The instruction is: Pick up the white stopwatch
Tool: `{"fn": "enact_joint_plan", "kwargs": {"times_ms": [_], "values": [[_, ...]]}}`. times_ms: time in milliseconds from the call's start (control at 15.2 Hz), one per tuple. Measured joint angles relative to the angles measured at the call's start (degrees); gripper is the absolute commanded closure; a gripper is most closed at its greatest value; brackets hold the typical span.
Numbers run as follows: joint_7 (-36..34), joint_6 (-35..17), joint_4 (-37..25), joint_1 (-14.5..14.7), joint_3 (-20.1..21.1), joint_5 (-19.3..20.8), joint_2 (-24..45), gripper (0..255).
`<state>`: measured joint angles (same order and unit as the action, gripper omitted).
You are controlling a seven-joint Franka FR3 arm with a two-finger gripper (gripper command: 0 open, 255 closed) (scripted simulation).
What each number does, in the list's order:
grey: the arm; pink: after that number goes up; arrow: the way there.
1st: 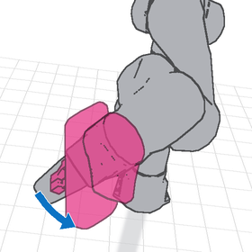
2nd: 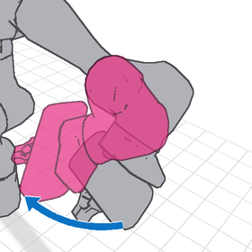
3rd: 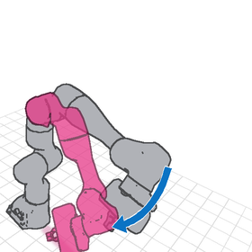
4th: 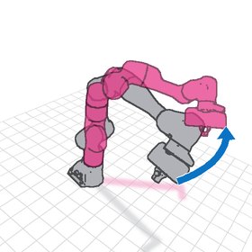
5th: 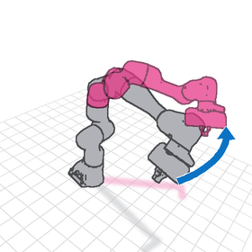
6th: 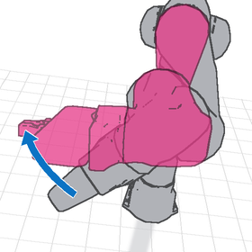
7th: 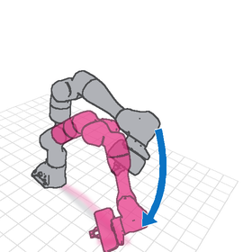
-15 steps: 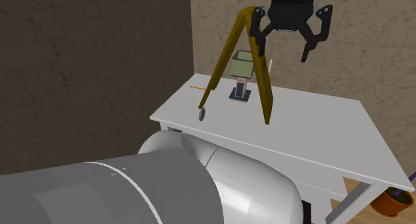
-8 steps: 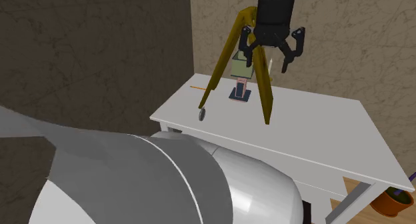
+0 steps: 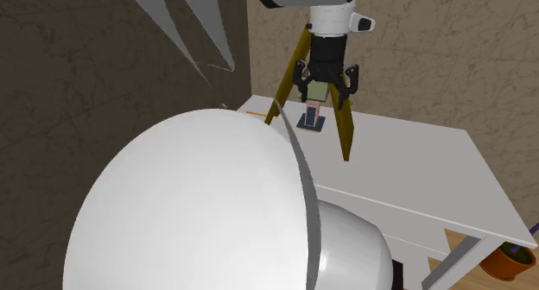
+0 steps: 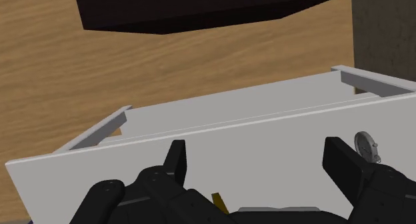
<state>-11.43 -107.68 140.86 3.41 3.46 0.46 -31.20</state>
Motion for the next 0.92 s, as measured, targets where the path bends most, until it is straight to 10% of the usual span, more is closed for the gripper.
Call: {"fn": "enact_joint_plan", "kwargs": {"times_ms": [924], "values": [[-6.81,-19.16,-7.84,3.79,6.31,-1.02,28.19,0]]}}
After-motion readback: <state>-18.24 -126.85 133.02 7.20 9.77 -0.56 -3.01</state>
